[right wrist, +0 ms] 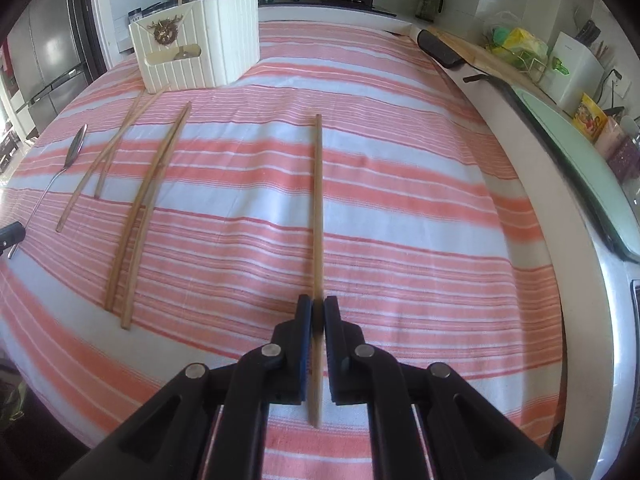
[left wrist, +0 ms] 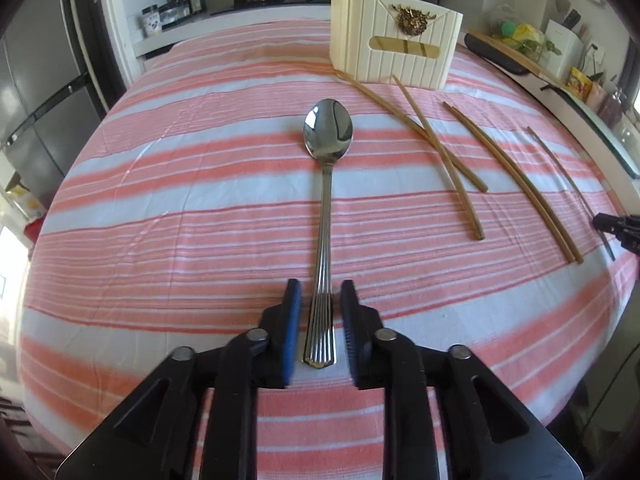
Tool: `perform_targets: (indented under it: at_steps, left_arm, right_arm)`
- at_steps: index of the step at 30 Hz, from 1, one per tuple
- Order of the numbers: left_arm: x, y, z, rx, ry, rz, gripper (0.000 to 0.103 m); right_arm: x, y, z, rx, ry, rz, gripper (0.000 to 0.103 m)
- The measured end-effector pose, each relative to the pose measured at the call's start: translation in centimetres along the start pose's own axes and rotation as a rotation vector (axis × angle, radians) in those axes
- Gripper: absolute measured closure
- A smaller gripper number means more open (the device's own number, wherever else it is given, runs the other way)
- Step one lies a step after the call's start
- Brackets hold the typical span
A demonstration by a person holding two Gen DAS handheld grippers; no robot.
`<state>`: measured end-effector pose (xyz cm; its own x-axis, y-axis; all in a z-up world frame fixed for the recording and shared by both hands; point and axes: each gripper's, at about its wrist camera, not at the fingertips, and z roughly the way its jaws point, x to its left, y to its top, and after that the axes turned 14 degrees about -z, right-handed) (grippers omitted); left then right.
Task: Organize utensils
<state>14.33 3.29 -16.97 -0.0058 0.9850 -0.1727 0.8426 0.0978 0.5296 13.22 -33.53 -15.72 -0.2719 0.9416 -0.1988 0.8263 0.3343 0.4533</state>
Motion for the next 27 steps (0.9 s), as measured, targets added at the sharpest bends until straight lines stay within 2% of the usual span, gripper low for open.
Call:
perform_targets:
  at_steps: [1, 2, 3, 6, 9, 14, 19, 21, 27]
  left_arm:
    - [0.2, 0.1, -0.1, 0.006, -0.017, -0.008, 0.041]
    - [0.3, 0.3, -0.2, 0.005, -0.027, -0.015, 0.026]
    - [0.5, 0.4, -0.3, -0.002, -0.029, -0.017, 0.024]
    - [0.6, 0.8, -0.5, -0.003, -0.022, 0.005, 0.022]
    - [0.7, 1.0, -0.6, -0.02, -0.006, 0.032, 0.014]
    - [1.4, 1.5, -0.3, -0.017, 0.029, 0.044, 0.013]
    - [2.6, 3.0, 0.3, 0.034, -0.029, -0.005, 0.013]
    - [2.4, 3.9, 1.0, 0.061, -0.056, 0.007, 0.013]
    - [0.5, 7.2, 3.7, 0.111, -0.062, 0.074, 0.013]
  right_arm:
    - [-0.1, 0.1, 0.1, 0.001, 0.011, 0.0, 0.086]
    - [-0.1, 0.3, 0.1, -0.004, 0.018, 0.002, 0.07]
    - [-0.2, 0.5, -0.1, -0.013, 0.019, 0.008, 0.059]
    - [-0.7, 1.0, -0.5, -0.033, 0.03, 0.031, 0.058]
    - [-1.8, 1.2, -0.7, -0.039, 0.078, 0.092, 0.057]
    - [-3.4, 0.7, -0.1, -0.001, 0.143, 0.194, 0.057]
    - [-3.8, 0.8, 0.3, 0.037, 0.169, 0.188, 0.057]
    - [-3.8, 1.3, 0.4, 0.053, 0.16, 0.165, 0.056]
    - [-4.4, 3.3, 1.8, 0.066, 0.177, 0.154, 0.055]
